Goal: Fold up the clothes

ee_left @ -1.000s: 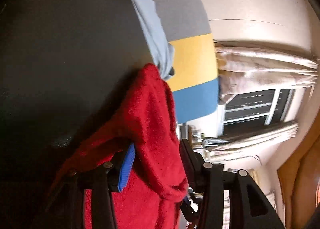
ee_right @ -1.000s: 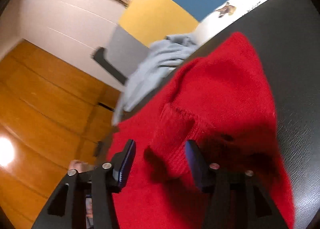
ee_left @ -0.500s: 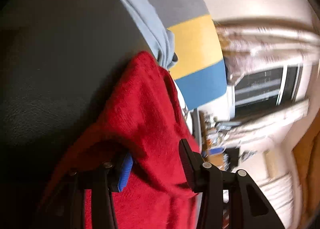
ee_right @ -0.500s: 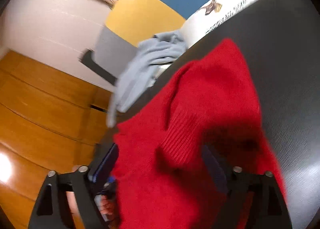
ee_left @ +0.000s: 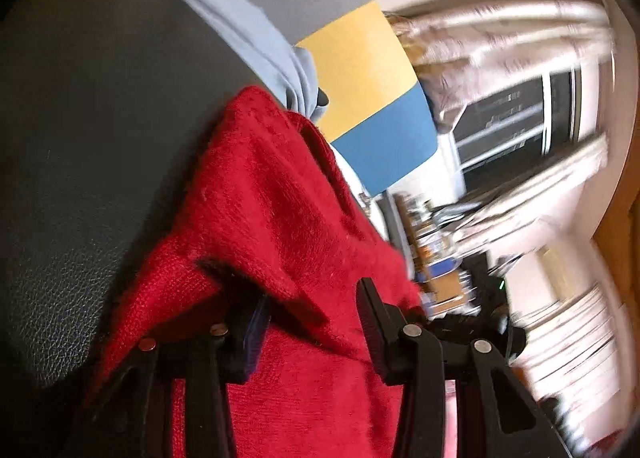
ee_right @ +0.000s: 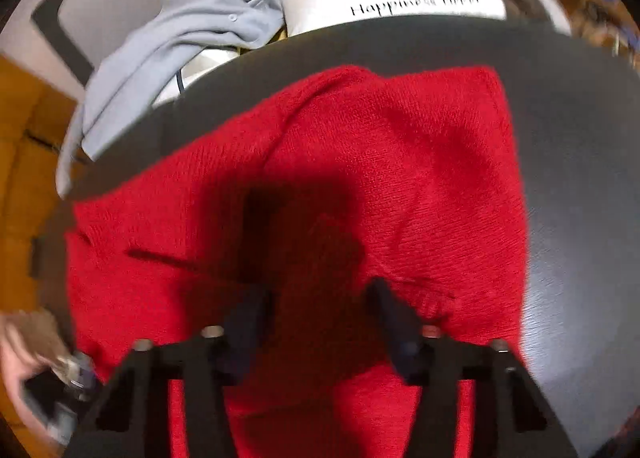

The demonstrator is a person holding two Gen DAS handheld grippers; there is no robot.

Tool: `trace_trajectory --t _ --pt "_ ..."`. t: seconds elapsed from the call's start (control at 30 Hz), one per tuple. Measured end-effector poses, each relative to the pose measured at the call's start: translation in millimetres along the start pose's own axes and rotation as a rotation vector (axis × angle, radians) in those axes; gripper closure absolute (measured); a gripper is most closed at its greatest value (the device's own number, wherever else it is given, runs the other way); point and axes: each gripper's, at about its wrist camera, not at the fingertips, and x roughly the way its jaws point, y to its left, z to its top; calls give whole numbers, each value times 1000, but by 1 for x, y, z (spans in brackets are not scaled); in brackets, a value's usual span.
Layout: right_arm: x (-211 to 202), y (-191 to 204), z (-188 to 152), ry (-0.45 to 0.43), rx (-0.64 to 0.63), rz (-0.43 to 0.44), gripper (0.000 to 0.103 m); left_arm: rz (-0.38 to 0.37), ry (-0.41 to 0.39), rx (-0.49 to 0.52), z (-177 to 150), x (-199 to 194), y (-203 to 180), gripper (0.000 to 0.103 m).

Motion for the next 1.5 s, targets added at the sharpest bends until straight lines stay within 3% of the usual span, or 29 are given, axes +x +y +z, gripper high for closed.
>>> trace_trajectory --t 0.03,0.07,0.13,0.17,0.2,0.3,0.5,0.63,0.7,0.77,0.9,0.97,1.0,1.1,1.17,1.27,1.37,1.5 --pt "-4 -1 -2 -14 -6 15 89 -21 12 -45 4 -1 4 60" --pt "-9 -4 -6 -35 -1 43 90 -40 13 -96 7 -3 8 60" --pt "-18 -9 -12 -76 9 103 90 -58 -12 -141 13 -7 14 72" --pt "-21 -12 -14 -99 25 147 90 -63 -26 -147 15 -9 16 91" --pt "-25 -15 -15 -122 40 191 90 -73 -34 -149 16 -12 16 100" --pt "-48 -16 -14 -223 48 384 90 -110 -85 -124 21 -23 7 100" --pt "-145 32 24 -450 -112 621 90 -170 -168 -43 34 -42 -27 99" --pt "-198 48 28 -589 -200 713 90 -111 -149 68 17 -46 -42 98" --pt "-188 34 23 -608 -195 711 90 -39 -97 118 4 -33 -44 98" --pt "-162 9 15 -573 -163 684 90 36 -36 146 -9 -22 -38 98" --pt "-68 -52 -12 -412 -15 559 86 181 49 178 -28 -24 -19 98" --pt "-39 -85 -32 -361 76 563 70 220 83 204 -33 -31 -17 100" --pt "-24 -101 -42 -336 122 565 58 236 92 233 -34 -36 -22 100" --pt "-16 -127 -57 -340 172 580 57 300 62 400 -23 -53 -55 89" --pt "-30 -132 -55 -368 145 572 51 338 32 554 -7 -49 -87 82" --pt "-50 -121 -46 -383 69 553 41 403 26 809 14 -20 -133 74" --pt "-62 -103 -38 -372 -22 542 38 471 142 1044 26 35 -152 72" --pt "-52 -79 -33 -329 -161 442 35 554 360 1308 28 95 -145 68"
